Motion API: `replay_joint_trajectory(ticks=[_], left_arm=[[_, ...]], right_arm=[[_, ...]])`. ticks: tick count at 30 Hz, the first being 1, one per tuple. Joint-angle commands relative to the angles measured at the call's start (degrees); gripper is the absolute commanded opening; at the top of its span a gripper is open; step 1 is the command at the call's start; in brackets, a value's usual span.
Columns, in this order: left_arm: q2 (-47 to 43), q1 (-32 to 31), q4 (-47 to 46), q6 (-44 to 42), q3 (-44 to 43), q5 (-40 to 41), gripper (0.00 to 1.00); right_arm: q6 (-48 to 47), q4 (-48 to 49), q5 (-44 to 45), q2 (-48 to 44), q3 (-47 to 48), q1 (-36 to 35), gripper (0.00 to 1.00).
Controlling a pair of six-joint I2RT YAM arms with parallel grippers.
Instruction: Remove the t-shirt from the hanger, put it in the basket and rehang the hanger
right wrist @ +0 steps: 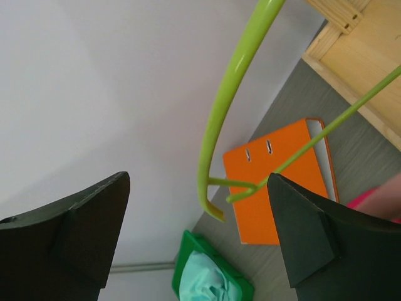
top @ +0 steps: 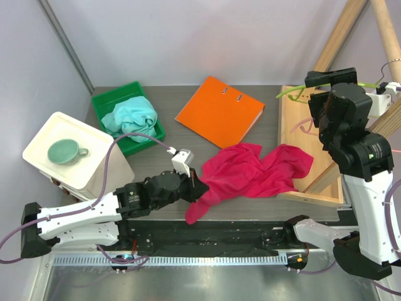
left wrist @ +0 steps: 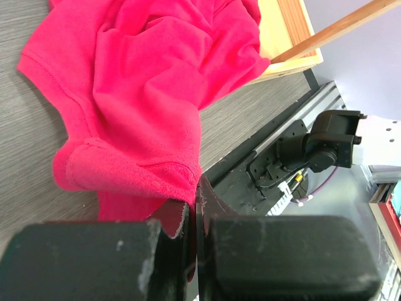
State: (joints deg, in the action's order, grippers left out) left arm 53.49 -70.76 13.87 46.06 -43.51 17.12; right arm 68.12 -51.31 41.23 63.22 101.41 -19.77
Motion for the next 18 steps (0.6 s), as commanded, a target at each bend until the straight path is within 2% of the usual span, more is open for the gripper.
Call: replay_joint_trajectory(ticks=[1,7,8,12,13,18], left_arm=[[-0.3,-0.3,-4.2,-0.7,-1.1,0.0,0.0],[-1.1,-0.3,-3.1,-2.1,-2.5,0.6,0.0],[-1.3,-0.3,-2.4,-2.5,-3.7,1.0,0.0],[-3.0,-0.2,4.7,-5.8,-9.5,4.0,0.0],[-3.2,-0.2,9.0,-8.0,-11.1,4.9,0.0],[-7.2,-0.2,21.8,-13.8,-23.3,12.9,0.0]], right_arm=[[-5.6,-4.3,-7.5,-2.6,0.8,0.3,0.97],[-13.4,-7.0,-15.6,-6.2,0.6,0.3,0.97],[-14.9,-6.4,-19.7,-6.9,0.3,0.3,0.98],[-21.5,-3.3,-31.9,-9.9,-1.9,0.3,0.97],[-24.2,-2.7,-34.9,-10.6,-2.0,0.3,0.98],[-29.8,7.1,-53.2,-15.7,-5.3,0.3,0.98]])
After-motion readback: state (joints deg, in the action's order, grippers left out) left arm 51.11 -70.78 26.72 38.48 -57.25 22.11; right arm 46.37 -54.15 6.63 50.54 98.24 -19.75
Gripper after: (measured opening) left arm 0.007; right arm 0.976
